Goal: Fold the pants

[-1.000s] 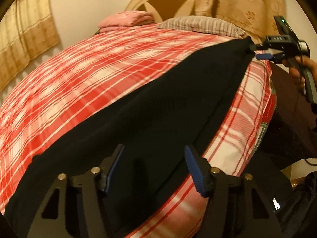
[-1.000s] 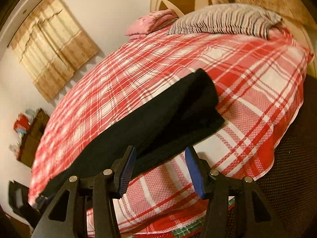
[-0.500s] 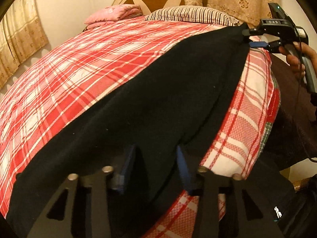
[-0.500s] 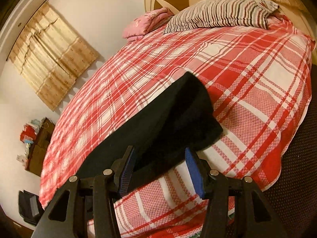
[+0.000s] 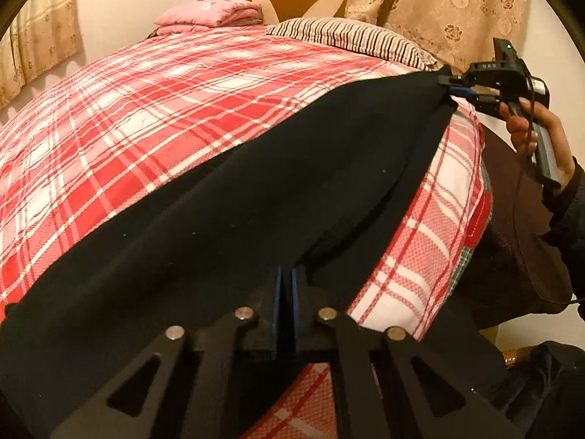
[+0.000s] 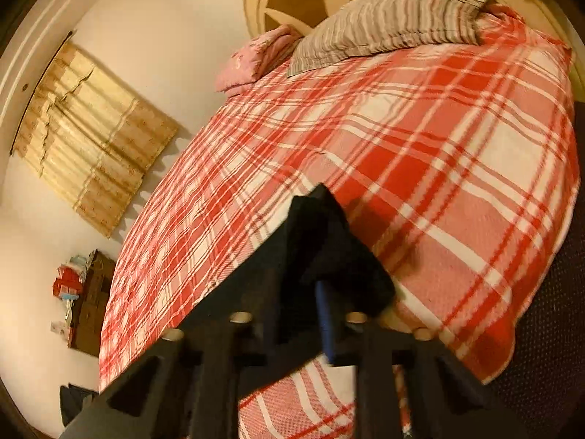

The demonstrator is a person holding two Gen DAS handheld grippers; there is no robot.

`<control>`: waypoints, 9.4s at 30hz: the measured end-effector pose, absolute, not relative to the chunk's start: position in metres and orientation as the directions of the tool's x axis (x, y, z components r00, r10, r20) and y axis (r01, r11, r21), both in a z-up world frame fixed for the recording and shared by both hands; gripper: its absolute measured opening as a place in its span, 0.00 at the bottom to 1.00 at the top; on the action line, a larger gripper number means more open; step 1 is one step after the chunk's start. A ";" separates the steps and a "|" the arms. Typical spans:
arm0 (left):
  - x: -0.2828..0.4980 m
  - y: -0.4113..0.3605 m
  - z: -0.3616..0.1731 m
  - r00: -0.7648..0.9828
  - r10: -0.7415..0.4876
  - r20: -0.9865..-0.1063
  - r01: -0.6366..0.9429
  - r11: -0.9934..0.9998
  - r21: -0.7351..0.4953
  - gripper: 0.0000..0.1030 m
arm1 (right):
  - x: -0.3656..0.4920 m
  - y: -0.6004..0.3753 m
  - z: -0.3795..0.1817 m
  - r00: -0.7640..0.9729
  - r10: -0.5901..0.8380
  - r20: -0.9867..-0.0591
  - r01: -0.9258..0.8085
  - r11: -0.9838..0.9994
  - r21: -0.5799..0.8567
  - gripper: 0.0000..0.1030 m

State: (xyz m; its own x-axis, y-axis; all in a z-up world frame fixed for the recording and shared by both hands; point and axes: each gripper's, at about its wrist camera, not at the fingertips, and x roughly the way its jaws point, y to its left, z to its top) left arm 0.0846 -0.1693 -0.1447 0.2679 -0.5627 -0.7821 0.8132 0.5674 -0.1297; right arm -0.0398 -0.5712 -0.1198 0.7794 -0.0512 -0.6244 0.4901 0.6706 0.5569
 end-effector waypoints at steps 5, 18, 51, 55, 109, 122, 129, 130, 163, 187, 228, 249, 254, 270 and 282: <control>0.098 -0.162 -0.133 0.271 -0.595 -0.756 0.796 0.580 -0.172 0.04 | -0.008 -0.568 -0.104 0.776 -0.042 -0.630 0.456 0.726 0.514 0.05; 0.133 -0.117 -0.092 0.308 -0.708 -0.635 0.740 0.598 -0.308 0.04 | 0.033 -0.540 -0.023 0.895 0.063 -0.441 0.187 0.846 0.500 0.05; 0.068 -0.129 -0.142 0.269 -0.628 -0.730 0.816 0.552 -0.175 0.16 | -0.086 -0.604 -0.104 0.857 -0.113 -0.502 0.423 0.711 0.561 0.28; 0.065 -0.124 -0.136 0.302 -0.636 -0.710 0.810 0.564 -0.161 0.40 | -0.064 -0.584 -0.099 0.832 -0.120 -0.542 0.420 0.775 0.472 0.28; 0.067 0.010 -0.169 0.467 -0.503 -0.728 0.653 0.751 -0.100 0.68 | 0.051 -0.190 -0.194 0.492 0.276 -0.826 -0.474 0.880 0.012 0.23; 0.082 0.036 -0.166 0.449 -0.522 -0.725 0.623 0.765 -0.164 0.17 | 0.046 -0.194 -0.194 0.511 0.234 -0.827 -0.453 0.891 -0.028 0.05; 0.071 0.026 -0.158 0.468 -0.534 -0.704 0.650 0.748 -0.136 0.63 | 0.038 -0.181 -0.190 0.570 0.170 -0.804 -0.477 0.865 -0.155 0.59; 0.071 0.024 -0.158 0.468 -0.530 -0.708 0.650 0.748 -0.131 0.63 | 0.037 -0.179 -0.191 0.576 0.164 -0.801 -0.480 0.861 -0.168 0.59; 0.081 0.015 -0.162 0.404 -0.605 -0.686 0.659 0.713 -0.240 0.63 | 0.021 -0.166 -0.211 0.596 0.079 -0.799 -0.557 0.758 -0.340 0.04; 0.089 0.035 -0.164 0.466 -0.498 -0.731 0.611 0.779 -0.141 0.76 | 0.239 -0.102 -0.172 0.334 0.523 -0.784 -0.392 0.834 0.389 0.49; 0.100 0.061 -0.158 0.521 -0.342 -0.782 0.468 0.880 -0.073 0.76 | 0.095 -0.090 -0.204 0.500 0.249 -0.829 -0.478 0.878 -0.025 0.51; 0.099 0.024 -0.149 0.520 -0.376 -0.767 0.485 0.869 -0.098 0.77 | 0.062 -0.183 -0.174 0.614 0.261 -0.745 -0.319 0.945 0.069 0.52; 0.103 -0.001 -0.155 0.506 -0.368 -0.780 0.495 0.864 -0.087 0.80 | 0.071 -0.243 -0.196 0.554 0.167 -0.816 -0.156 0.983 0.095 0.52; 0.104 -0.013 -0.150 0.550 -0.348 -0.759 0.411 0.904 -0.116 0.81 | -0.023 -0.519 -0.099 0.809 -0.085 -0.582 0.367 0.846 0.387 0.51; 0.103 -0.023 -0.152 0.547 -0.315 -0.776 0.379 0.919 -0.107 0.81 | -0.071 -0.618 -0.128 0.788 -0.052 -0.613 0.495 0.645 0.582 0.52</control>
